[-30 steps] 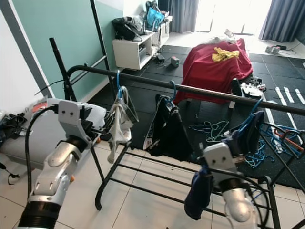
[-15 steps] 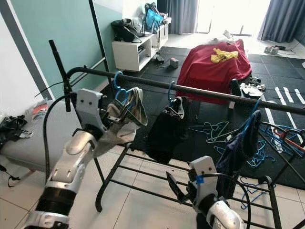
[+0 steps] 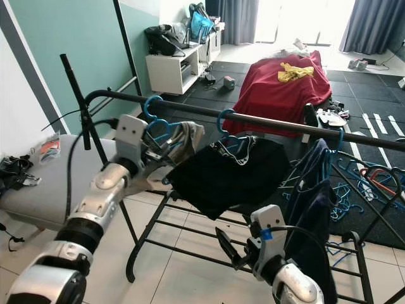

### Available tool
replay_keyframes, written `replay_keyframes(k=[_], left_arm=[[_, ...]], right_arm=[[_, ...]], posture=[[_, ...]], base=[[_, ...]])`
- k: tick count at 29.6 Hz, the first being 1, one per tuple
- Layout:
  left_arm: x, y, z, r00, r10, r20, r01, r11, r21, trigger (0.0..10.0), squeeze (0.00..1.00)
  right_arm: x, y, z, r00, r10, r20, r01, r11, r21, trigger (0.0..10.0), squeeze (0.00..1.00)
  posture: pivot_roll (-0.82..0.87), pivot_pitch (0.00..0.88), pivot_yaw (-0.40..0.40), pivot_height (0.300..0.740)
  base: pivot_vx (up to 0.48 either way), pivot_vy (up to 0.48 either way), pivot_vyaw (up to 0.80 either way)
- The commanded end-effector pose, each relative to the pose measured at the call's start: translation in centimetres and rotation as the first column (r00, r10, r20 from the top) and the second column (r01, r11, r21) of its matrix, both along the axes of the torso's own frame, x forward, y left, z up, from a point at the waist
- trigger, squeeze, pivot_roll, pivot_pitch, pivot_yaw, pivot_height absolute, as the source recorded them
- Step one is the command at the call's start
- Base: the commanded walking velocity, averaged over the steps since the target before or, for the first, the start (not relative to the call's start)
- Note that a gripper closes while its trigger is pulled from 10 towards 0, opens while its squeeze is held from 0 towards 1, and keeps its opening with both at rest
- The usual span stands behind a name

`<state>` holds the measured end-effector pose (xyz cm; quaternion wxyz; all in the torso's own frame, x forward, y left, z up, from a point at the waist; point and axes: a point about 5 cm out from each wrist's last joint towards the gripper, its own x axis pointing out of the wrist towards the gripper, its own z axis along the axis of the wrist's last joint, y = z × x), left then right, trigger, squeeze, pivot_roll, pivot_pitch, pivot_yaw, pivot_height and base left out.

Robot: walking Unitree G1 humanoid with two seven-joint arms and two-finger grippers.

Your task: Hang hanger

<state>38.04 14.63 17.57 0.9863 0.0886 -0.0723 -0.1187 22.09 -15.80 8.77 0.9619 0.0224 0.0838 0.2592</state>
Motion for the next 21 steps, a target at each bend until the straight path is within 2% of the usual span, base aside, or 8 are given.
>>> replay_keyframes(k=[1, 12, 14, 16, 21], left_arm=[[0.1, 0.8, 0.2, 1.000, -0.016, 0.006, 0.016, 1.000, 0.004, 10.0, 0.00], [0.3, 0.7, -0.2, 1.000, -0.010, 0.028, 0.009, 0.999, 0.043, 10.0, 0.00], [0.4, 0.9, -0.3, 1.000, 0.009, 0.030, -0.011, 0.998, 0.062, 10.0, 0.00], [0.6, 1.8, -0.2, 0.996, 0.078, 0.040, -0.082, 0.993, 0.089, 10.0, 0.00], [0.9, 2.5, 0.2, 0.993, 0.114, 0.044, -0.117, 0.989, 0.086, 10.0, 0.00]], right_arm=[[-0.1, 0.0, -0.4, 1.000, 0.000, -0.027, 0.001, 1.000, 0.018, 10.0, 0.00], [-0.1, 0.0, -0.5, 0.999, 0.002, -0.036, -0.001, 1.000, 0.027, 10.0, 0.00], [-0.1, 0.1, -0.4, 0.999, 0.003, -0.038, -0.002, 1.000, 0.029, 10.0, 0.00], [-0.2, 0.2, -0.5, 0.999, 0.005, -0.040, -0.004, 0.999, 0.034, 10.0, 0.00], [-0.3, 0.2, -0.5, 0.999, 0.006, -0.042, -0.004, 0.999, 0.038, 10.0, 0.00]], posture=[[-0.09, 0.000, 0.036, 0.740], [-0.10, 0.000, 0.038, 0.740], [-0.10, 0.000, 0.040, 0.740], [-0.10, 0.000, 0.041, 0.740], [-0.10, 0.000, 0.046, 0.740]], base=[[0.000, 0.000, 0.00], [0.000, 0.000, 0.00], [0.000, 0.000, 0.00], [0.000, 0.000, 0.00], [0.000, 0.000, 0.00]])
